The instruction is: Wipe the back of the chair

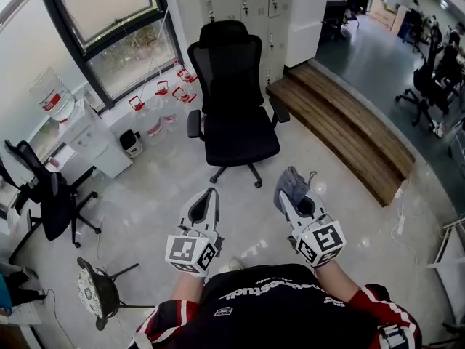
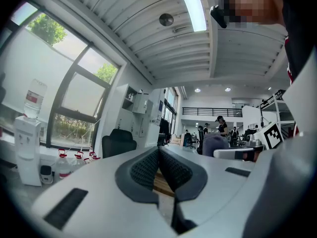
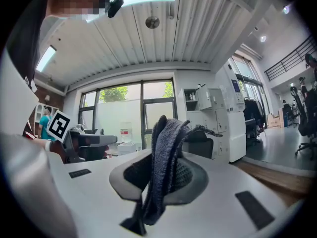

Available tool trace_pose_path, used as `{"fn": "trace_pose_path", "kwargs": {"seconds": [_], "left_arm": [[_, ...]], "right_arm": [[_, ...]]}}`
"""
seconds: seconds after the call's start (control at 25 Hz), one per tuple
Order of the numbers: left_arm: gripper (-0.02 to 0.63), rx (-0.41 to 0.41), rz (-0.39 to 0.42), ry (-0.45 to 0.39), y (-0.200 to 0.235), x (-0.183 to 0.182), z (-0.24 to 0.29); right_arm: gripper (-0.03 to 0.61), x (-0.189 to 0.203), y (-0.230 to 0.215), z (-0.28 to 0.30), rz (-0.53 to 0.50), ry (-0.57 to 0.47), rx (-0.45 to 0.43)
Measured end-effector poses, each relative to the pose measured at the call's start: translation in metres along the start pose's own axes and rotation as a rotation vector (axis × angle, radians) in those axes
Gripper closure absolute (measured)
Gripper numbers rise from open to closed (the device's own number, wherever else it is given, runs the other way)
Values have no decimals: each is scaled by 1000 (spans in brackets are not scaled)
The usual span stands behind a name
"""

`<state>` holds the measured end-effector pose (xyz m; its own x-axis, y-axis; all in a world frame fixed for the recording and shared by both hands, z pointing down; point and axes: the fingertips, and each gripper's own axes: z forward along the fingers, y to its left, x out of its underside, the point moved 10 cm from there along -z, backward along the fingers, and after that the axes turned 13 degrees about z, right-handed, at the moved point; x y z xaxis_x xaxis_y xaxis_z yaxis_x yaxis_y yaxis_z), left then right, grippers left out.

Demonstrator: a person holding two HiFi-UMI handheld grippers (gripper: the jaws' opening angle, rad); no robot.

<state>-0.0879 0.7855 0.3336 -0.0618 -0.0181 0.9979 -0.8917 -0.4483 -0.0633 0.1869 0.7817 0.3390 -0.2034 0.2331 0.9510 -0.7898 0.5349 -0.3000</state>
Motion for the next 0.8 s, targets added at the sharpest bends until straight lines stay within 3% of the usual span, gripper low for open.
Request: {"fn": "trace_pose_path", "kwargs": {"seconds": [0.8], "left_arm": [[589,-16,-44,-12,99,30,-30]], "right_arm": [[503,25,69,79,-17,26,-28]]}}
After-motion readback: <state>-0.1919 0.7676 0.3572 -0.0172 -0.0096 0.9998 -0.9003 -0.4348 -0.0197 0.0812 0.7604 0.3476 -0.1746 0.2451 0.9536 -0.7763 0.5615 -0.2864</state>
